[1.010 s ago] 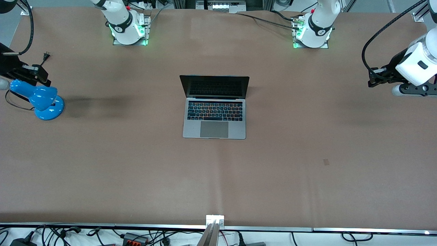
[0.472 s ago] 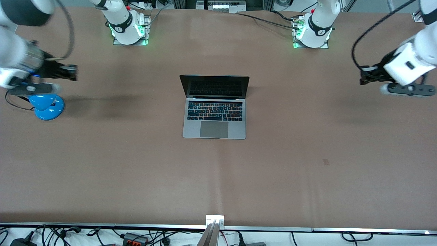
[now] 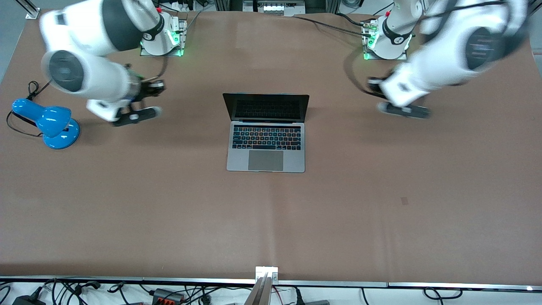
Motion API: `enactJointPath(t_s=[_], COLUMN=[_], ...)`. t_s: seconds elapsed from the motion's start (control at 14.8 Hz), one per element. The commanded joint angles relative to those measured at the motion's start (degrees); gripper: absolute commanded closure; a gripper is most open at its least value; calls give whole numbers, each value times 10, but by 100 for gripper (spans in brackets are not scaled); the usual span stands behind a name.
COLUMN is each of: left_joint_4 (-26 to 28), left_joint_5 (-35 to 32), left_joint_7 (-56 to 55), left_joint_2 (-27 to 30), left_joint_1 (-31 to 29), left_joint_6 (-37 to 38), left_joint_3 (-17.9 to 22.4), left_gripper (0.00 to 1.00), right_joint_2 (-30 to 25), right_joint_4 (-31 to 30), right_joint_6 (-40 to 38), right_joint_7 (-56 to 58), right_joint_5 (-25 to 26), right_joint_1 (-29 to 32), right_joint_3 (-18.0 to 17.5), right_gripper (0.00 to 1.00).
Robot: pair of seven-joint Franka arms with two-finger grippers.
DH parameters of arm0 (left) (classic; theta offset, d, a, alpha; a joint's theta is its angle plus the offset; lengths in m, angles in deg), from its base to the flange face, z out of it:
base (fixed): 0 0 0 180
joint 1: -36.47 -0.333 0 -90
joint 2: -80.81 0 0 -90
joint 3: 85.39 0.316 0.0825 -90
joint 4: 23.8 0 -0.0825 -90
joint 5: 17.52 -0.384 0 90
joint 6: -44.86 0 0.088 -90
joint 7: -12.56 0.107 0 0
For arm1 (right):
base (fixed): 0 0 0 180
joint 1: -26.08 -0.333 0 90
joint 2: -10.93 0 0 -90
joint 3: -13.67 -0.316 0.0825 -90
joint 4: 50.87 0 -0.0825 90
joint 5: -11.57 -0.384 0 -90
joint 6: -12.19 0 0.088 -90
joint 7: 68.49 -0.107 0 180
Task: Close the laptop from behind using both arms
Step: 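Move both grippers toward the top edge of the laptop screen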
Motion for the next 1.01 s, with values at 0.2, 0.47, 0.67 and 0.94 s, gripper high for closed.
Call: enactJointPath(t_s=[0.2, 0.47, 0.67, 0.94], left_joint_4=[89, 97, 99, 102], left_joint_5=[23, 22, 20, 19], left_joint_7=[-53, -84, -87, -99], left_joint_2=[-44, -105, -142, -150], left_joint_1=[-8, 8, 20, 44], left_joint_6=[-145, -222, -257, -278], left_joint_3=[-111, -145, -146, -145], left_gripper=[100, 100, 100, 100], right_joint_2=[55, 94, 100, 105], right_joint_4=[-9, -8, -6, -1], right_joint_6=[37, 99, 115, 139], right_joint_7=[-58, -134, -139, -138], right_joint_5=[-58, -58, -64, -65], right_joint_1=[-108, -180, -180, -175], right_joint_3=[7, 7, 7, 8], right_gripper=[100, 100, 100, 100])
